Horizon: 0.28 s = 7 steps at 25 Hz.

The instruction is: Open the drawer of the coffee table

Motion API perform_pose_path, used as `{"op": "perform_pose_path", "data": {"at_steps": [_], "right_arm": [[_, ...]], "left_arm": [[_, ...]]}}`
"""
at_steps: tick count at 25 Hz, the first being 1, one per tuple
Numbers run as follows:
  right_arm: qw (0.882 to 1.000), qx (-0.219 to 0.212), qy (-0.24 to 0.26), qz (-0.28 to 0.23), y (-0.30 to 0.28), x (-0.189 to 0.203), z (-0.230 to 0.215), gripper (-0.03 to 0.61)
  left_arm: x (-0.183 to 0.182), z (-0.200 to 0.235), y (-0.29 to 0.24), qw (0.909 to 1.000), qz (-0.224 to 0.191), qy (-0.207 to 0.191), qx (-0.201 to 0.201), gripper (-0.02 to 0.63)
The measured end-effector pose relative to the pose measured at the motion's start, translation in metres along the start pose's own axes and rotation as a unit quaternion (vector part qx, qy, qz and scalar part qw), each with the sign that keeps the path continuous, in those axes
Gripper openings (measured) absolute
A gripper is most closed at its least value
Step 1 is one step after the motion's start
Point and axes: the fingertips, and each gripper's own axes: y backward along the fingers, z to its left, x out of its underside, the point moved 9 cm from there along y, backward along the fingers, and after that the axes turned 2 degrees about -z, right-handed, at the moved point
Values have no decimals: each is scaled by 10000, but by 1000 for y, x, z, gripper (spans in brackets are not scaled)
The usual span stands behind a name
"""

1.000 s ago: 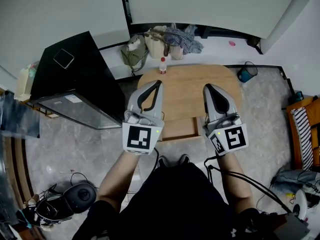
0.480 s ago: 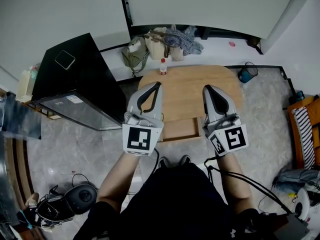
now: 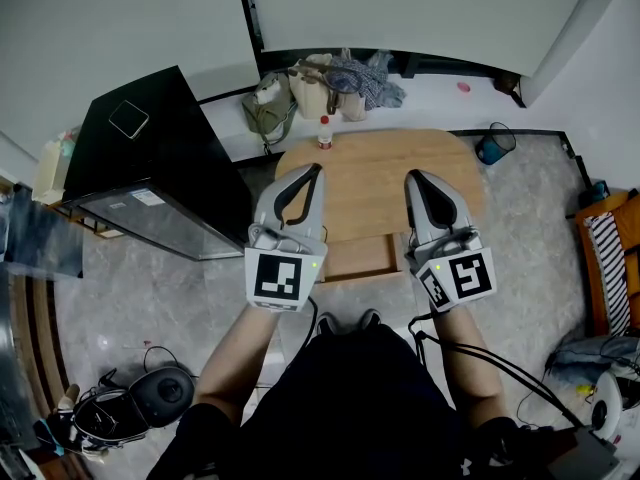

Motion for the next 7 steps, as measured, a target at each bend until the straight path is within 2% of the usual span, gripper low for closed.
{"op": "perform_pose_path", "data": {"at_steps": [7], "right_arm": [[10000, -26, -22, 12, 3, 1, -3, 2]], "left_arm": [[0, -4, -1, 10000, 26, 22, -15, 2]]}}
